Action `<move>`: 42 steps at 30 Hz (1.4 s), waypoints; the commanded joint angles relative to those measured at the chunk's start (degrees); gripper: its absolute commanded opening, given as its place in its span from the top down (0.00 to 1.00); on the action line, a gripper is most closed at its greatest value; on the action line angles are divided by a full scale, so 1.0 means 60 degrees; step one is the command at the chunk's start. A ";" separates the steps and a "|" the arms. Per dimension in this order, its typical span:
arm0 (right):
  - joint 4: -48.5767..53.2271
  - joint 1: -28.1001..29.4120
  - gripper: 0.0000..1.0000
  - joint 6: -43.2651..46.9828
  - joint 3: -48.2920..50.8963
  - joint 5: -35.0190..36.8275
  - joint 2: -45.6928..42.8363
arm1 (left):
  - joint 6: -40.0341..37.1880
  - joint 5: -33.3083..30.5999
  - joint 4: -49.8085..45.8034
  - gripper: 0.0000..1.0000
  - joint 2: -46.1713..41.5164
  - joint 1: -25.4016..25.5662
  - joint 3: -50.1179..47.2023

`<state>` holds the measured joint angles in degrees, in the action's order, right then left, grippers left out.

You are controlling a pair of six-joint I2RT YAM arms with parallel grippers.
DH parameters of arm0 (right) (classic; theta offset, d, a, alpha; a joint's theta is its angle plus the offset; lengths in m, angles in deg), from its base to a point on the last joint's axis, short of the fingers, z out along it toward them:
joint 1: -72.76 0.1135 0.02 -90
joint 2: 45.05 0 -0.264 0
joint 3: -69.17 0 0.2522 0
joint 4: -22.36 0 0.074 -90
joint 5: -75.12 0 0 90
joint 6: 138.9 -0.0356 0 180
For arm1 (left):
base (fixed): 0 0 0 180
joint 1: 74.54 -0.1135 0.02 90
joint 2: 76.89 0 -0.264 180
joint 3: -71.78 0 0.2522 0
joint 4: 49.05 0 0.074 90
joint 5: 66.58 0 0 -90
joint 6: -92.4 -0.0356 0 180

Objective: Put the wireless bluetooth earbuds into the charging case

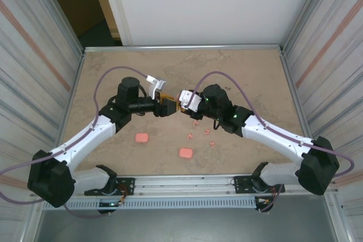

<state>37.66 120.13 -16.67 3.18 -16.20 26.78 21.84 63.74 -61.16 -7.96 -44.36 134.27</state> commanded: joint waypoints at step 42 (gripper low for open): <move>0.0732 -0.0339 0.31 -0.0962 0.0134 -0.0974 -0.0567 | -0.0857 -0.1093 0.0542 1.00 -0.0258 0.0413 -0.0075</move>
<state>39.91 119.24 -18.88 3.33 -18.58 26.19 18.59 59.28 -61.35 -6.22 -41.79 135.30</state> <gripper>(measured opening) 0.658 0.233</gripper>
